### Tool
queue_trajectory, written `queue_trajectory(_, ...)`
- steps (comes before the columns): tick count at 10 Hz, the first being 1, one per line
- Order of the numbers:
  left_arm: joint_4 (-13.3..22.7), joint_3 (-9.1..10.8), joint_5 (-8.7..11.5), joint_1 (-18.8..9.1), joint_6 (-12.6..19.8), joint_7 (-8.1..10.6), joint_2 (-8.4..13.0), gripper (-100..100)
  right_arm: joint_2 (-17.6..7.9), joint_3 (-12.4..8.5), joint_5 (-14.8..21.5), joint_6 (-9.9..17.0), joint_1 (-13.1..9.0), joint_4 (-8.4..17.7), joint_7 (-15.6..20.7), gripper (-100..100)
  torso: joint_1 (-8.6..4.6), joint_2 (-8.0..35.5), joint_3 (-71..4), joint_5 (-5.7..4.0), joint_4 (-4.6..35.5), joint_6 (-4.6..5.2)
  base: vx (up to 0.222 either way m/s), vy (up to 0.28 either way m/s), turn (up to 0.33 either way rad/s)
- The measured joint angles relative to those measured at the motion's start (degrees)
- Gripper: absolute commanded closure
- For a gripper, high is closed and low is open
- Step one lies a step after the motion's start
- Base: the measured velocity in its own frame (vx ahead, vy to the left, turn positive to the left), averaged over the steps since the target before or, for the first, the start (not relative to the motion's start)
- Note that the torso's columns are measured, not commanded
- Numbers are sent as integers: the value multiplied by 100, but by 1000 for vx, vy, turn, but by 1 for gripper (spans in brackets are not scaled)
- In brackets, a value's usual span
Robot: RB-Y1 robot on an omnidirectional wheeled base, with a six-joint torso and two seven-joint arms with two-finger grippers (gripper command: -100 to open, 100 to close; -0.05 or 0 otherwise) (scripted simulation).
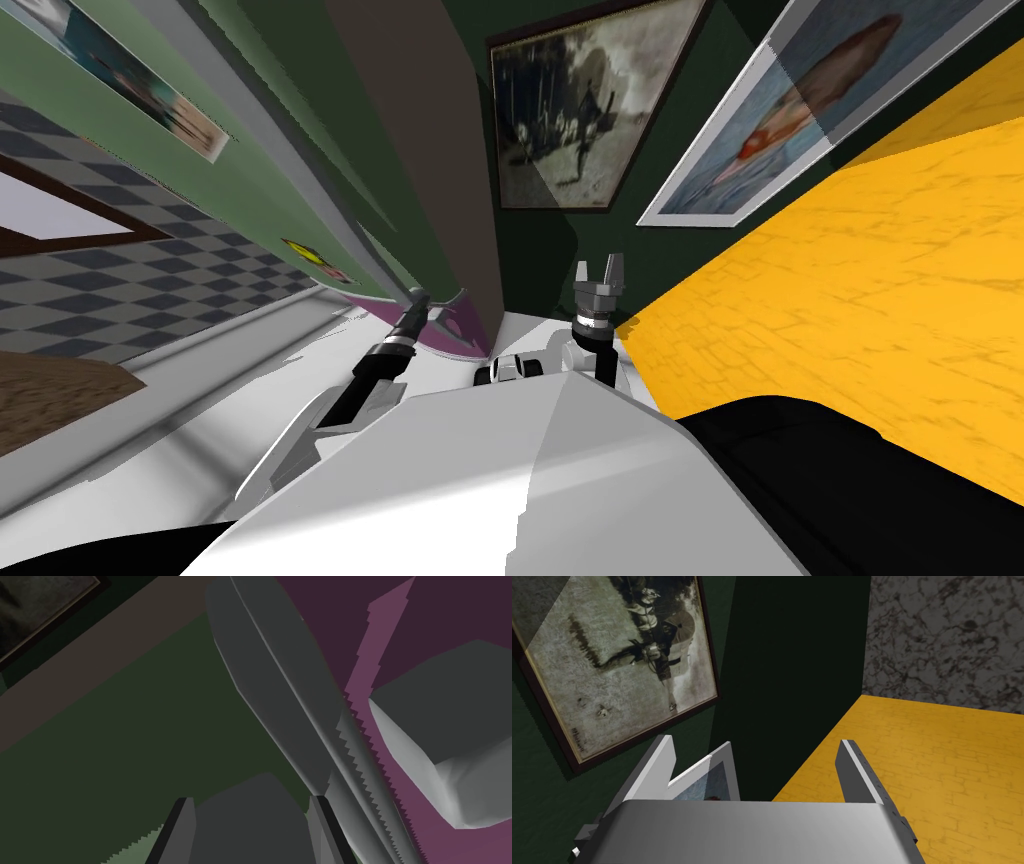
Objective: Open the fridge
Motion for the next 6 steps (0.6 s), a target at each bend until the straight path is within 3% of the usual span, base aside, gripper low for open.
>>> queue_trajectory(6,-116,-378,180,120,-197,-13,449,100,0,0,0,0,1,0,0,0,-9,-104,-83,-24,4,-19,-228,261,-88)
